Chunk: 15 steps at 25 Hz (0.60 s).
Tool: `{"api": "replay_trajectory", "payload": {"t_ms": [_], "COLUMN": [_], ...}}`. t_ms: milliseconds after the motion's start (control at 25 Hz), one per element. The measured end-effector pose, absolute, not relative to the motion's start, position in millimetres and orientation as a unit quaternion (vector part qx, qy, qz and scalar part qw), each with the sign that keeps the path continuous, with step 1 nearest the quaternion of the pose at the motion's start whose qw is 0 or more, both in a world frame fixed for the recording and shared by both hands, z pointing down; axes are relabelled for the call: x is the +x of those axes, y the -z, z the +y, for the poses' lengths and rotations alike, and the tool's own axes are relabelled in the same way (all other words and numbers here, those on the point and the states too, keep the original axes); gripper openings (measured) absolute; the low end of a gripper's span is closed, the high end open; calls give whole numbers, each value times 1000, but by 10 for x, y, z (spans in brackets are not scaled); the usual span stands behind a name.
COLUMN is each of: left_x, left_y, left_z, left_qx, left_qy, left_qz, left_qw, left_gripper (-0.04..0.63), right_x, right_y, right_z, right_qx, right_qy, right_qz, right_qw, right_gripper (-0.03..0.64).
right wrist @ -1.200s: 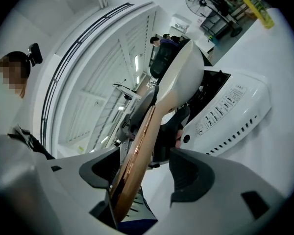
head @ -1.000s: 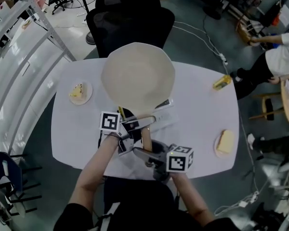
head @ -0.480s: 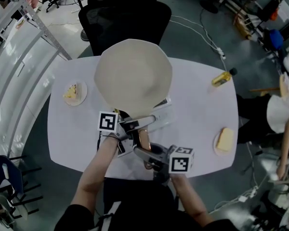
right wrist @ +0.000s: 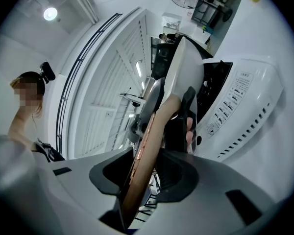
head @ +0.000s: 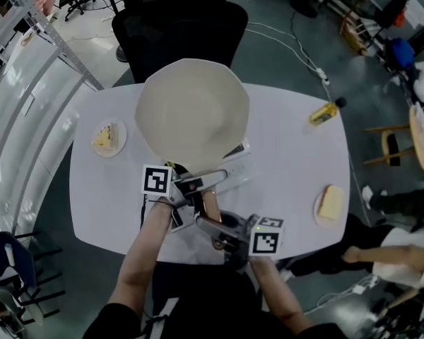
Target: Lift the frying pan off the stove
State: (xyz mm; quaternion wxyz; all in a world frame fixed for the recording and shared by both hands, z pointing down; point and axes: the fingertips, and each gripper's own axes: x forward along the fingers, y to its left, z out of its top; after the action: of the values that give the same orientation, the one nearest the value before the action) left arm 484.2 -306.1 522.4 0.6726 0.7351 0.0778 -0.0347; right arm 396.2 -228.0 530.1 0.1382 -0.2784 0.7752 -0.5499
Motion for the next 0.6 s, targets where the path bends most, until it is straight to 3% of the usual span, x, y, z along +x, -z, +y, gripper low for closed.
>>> {"api": "replay_trajectory", "payload": {"t_ms": [600], "left_x": [4516], "left_y": [-4741], "left_z": [-2982], "left_qx": [777], "left_qy": [33], "left_qz": [56], "left_qw": [626], "left_gripper": [186], "right_x": [3672], "right_y": [-4896], "right_z": [-2178], "right_qx": [-254], "right_qy": [502], "right_qz": [819], "right_qw": [112], "right_gripper": [143]}}
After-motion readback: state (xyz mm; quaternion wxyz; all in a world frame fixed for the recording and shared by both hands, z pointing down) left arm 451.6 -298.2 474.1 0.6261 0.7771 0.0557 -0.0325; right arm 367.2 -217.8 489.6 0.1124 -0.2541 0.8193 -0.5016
